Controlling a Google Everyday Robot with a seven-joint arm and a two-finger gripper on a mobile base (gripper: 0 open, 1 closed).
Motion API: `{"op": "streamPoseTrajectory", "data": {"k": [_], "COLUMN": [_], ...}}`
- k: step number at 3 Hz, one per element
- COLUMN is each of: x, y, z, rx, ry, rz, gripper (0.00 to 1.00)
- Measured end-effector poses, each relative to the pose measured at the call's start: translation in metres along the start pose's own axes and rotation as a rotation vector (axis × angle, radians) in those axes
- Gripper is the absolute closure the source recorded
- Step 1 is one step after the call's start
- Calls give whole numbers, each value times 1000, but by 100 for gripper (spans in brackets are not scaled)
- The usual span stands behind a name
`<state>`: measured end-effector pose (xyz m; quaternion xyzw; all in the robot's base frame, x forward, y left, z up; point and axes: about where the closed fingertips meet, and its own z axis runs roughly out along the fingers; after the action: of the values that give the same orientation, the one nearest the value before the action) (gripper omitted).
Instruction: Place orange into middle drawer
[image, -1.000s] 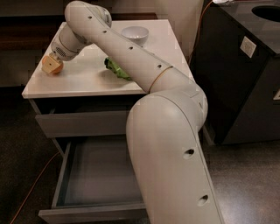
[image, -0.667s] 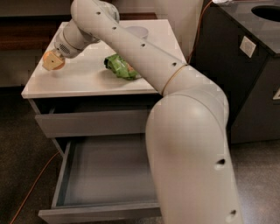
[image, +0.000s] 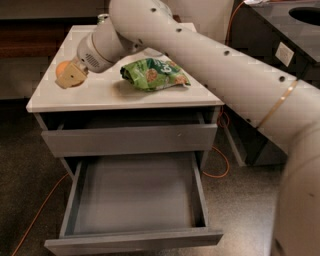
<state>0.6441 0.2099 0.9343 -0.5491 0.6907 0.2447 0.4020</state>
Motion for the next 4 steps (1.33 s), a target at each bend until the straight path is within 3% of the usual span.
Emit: {"op": "streamPoseTrajectory", "data": {"k": [1, 2, 3, 4], "x": [30, 54, 90, 133], "y": [49, 87, 117, 127], "z": [-28, -44, -45, -32], "rx": [-55, -113, -123, -102], "ry": [-10, 3, 82, 176], "rz": [32, 19, -19, -33], "gripper": [100, 100, 100, 100]}}
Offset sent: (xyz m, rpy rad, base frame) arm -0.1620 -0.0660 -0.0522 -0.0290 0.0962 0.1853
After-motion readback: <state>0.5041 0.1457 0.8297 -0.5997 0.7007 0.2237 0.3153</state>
